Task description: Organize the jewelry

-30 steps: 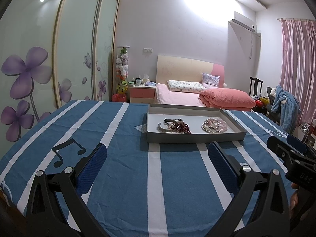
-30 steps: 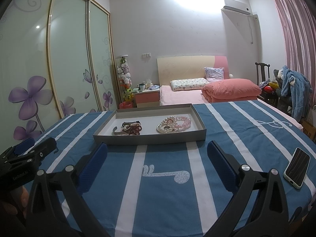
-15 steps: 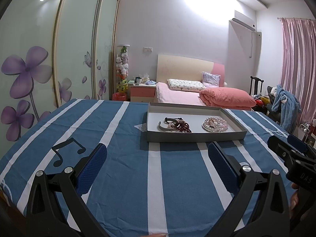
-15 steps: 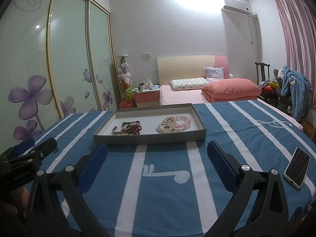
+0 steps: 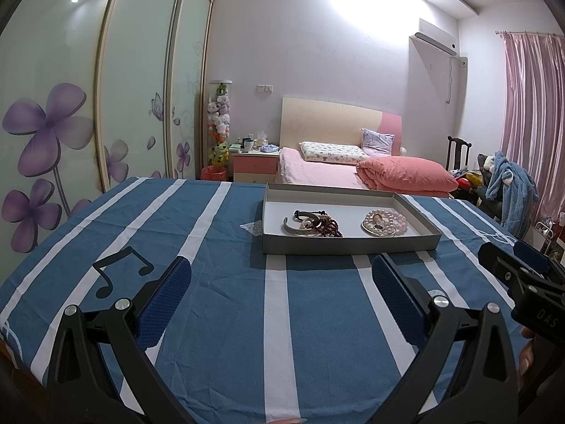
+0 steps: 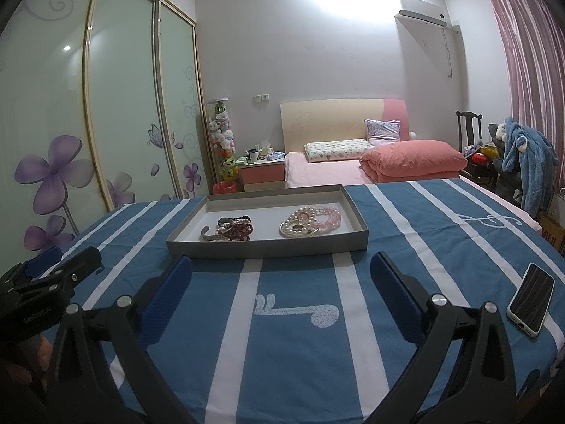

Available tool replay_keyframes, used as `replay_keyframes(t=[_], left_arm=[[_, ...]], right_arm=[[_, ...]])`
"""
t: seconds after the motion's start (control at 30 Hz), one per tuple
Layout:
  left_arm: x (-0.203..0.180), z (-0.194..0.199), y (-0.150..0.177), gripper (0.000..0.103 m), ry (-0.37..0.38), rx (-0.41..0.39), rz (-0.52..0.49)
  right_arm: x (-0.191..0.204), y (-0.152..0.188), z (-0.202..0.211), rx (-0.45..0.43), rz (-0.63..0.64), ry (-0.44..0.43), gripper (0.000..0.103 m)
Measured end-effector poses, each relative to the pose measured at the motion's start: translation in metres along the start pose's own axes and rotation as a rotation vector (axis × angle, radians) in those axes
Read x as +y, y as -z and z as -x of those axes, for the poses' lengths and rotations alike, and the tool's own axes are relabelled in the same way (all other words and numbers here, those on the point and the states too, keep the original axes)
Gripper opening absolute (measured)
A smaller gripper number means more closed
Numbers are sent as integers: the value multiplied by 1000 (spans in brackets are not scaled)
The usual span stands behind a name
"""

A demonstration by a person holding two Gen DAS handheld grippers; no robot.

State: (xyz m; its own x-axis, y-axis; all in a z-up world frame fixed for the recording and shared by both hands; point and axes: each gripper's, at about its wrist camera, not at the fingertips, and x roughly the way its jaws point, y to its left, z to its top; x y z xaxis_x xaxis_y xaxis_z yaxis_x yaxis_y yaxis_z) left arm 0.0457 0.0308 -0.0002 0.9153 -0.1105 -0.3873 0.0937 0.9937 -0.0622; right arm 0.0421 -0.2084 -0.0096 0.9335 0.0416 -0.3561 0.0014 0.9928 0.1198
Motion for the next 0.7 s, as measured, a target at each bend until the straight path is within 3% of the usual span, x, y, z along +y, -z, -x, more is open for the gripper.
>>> replay_keyframes(t=[0.7], left_arm=[[0,0,-1,101,0,1,-1]], right_arm=[[0,0,0,2,-1,0,99]])
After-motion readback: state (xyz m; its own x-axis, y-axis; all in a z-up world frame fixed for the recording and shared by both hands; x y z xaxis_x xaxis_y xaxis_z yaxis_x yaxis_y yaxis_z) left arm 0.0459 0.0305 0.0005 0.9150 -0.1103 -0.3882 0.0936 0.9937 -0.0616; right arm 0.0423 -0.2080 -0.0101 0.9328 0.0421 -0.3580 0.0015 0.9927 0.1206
